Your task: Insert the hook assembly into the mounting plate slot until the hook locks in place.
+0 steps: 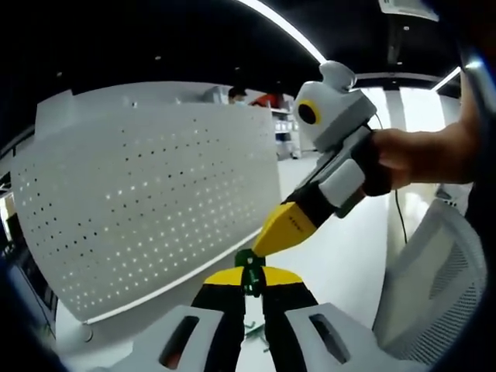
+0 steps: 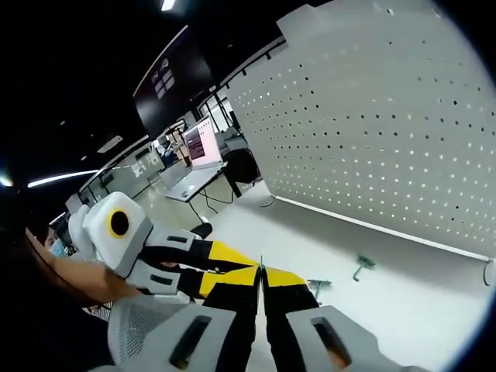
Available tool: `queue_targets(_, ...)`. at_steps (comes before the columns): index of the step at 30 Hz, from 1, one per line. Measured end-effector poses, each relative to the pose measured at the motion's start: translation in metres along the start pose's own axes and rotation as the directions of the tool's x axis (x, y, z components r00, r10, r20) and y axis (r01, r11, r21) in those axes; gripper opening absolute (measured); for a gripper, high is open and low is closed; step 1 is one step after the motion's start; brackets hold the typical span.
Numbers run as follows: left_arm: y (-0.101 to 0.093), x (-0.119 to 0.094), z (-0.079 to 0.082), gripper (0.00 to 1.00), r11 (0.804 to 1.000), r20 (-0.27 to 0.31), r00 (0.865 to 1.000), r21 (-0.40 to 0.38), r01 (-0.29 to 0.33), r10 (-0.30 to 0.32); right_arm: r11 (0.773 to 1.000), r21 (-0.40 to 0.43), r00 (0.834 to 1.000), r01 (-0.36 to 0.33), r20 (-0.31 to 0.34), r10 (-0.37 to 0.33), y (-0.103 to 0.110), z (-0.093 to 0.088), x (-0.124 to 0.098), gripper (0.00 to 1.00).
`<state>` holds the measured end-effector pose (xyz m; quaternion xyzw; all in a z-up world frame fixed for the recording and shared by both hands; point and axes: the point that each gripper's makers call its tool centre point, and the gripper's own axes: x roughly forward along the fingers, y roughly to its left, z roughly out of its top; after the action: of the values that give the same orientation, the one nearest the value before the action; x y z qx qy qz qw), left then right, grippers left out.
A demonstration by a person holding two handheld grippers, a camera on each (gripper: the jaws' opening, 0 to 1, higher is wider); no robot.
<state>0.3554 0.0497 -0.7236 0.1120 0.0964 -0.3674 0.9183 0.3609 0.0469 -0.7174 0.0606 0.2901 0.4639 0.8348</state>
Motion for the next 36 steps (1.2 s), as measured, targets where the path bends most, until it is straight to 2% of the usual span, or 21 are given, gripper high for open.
queue_targets(18, 0.002, 0.0, 0.002, 0.03, 1.0, 0.016, 1.0, -0.019, -0.004, 0.004, 0.999, 0.035, 1.0, -0.009, 0.011, 0.008, -0.001, 0.002, 0.0, 0.0)
queue_targets(26, 0.005, 0.001, 0.004, 0.03, 0.999, 0.024, 1.0, -0.039, -0.008, 0.009, 0.999, -0.043, 0.999, -0.013, 0.037, 0.014, 0.002, 0.007, 0.001, 0.01)
queue_targets(31, 0.005, 0.001, 0.005, 0.03, 0.999, 0.03, 1.0, -0.048, -0.009, 0.011, 0.998, -0.064, 0.999, -0.016, 0.035, 0.019, 0.003, 0.006, 0.001, 0.04)
queue_targets(36, 0.006, 0.001, 0.007, 0.03, 0.999, 0.033, 0.999, -0.047, -0.014, 0.015, 0.995, -0.099, 0.998, 0.003, 0.065, 0.004, 0.001, 0.01, -0.002, 0.1)
